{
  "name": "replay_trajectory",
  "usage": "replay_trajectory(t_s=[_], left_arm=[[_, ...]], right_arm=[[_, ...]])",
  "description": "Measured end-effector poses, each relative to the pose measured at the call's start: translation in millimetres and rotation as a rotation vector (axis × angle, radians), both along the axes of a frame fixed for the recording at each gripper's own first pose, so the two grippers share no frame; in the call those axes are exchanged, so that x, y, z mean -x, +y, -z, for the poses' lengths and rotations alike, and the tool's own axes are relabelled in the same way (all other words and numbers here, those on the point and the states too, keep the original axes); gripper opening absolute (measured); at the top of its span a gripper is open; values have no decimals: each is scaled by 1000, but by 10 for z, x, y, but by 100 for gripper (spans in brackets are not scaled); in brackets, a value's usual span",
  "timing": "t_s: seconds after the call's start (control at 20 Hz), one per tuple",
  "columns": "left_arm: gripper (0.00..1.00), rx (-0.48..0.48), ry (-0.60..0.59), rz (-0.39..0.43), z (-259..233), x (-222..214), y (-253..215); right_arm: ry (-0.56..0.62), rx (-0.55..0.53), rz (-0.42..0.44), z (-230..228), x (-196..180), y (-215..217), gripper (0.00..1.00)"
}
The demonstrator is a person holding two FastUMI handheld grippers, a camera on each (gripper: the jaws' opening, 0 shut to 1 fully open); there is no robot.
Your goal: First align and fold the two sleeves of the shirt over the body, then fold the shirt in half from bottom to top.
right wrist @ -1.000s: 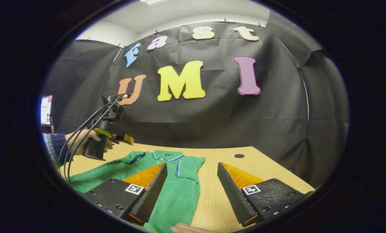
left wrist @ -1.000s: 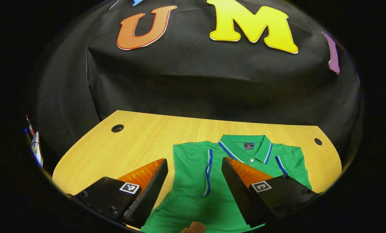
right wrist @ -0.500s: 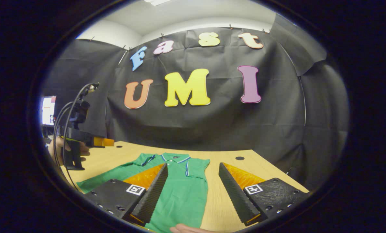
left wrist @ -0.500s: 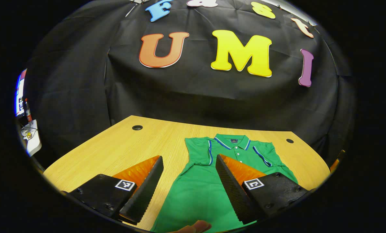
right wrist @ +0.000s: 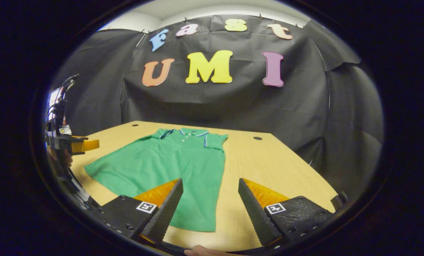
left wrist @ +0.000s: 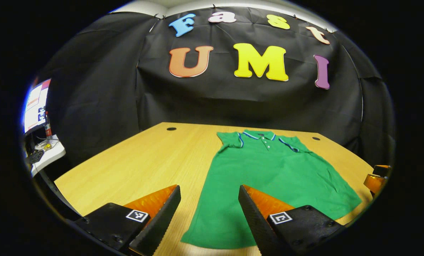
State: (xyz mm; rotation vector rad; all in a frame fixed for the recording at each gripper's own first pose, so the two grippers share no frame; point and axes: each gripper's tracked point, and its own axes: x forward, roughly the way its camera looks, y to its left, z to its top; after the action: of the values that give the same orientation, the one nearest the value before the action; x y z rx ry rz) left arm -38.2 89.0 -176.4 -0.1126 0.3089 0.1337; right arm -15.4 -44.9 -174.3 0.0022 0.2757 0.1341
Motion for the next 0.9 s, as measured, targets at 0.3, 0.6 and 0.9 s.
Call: replay_trajectory(t_s=[0.3,0.6,0.9], left_arm=[[100,-17,78,24,369,73,-16],[98,-28,100,48,453,49,-50],[10,-39,114,60,444,-59,-180]], right_arm=[[94,-44,-34,384,142,166,95],[187,-71,-16,621,82,289,96],[207,-120,-78,628,34,549,16]])
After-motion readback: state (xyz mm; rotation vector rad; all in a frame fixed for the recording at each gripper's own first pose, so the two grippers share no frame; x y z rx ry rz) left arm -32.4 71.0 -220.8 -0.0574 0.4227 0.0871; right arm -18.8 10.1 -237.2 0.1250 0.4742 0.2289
